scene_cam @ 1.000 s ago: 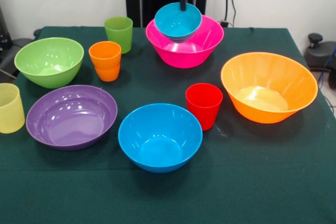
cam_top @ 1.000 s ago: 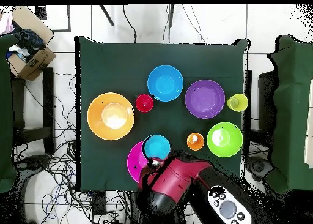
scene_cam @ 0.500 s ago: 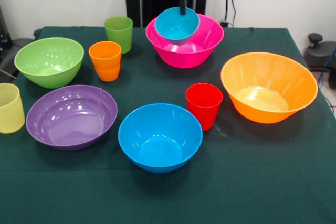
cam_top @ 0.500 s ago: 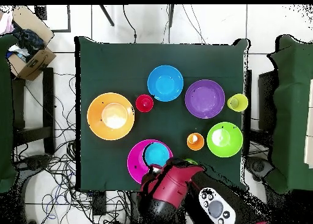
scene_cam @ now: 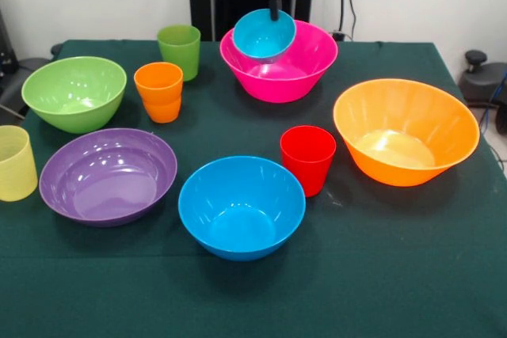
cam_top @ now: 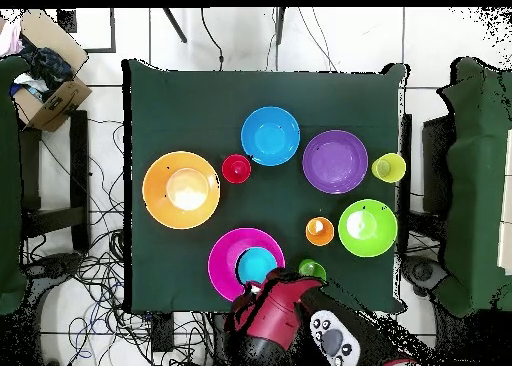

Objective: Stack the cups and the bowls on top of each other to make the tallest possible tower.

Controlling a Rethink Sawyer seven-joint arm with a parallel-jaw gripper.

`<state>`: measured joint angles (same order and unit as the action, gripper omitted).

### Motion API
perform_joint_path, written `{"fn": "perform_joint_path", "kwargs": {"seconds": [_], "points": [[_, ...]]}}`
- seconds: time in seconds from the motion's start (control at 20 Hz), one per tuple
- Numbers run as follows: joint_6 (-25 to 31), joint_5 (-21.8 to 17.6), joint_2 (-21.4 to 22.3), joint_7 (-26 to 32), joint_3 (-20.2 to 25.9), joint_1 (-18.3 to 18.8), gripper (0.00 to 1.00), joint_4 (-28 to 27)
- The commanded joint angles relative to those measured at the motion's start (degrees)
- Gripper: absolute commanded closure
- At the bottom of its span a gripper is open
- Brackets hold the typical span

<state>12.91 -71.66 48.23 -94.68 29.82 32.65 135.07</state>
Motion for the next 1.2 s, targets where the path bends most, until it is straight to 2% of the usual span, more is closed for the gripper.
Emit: {"fn": "perform_joint_path", "kwargs": {"seconds": [0.05,0.15,0.2,0.3,0.4,0.6,1.0,1.15,1.2], "points": [[-6.41,-6.16,-5.57,-12.65,-9.56,-6.34,1.0,-7.75],[-7.43,-6.34,-5.84,-12.25,-10.43,-6.52,1.0,-8.02],[-9.41,-6.91,-5.99,-12.25,-12.25,-8.07,0.0,-8.7],[-14.85,-3.38,-7.37,-15.07,-15.89,-8.35,0.0,-9.81],[-17.31,-2.66,-7.48,-14.48,-17.68,-9.94,0.0,-10.46],[-13.5,-0.15,-5.47,-13.08,-12.97,-5.47,0.0,-7.07],[-11.14,-0.8,-4.21,-10.24,-12.34,-7.09,0.0,-6.93],[-8.58,1.27,-3.8,-8.5,-8.64,-4.41,0.0,-6.06],[-6.73,2.63,-3.75,-7.01,-6.76,-2.51,0.0,-5.52]]}}
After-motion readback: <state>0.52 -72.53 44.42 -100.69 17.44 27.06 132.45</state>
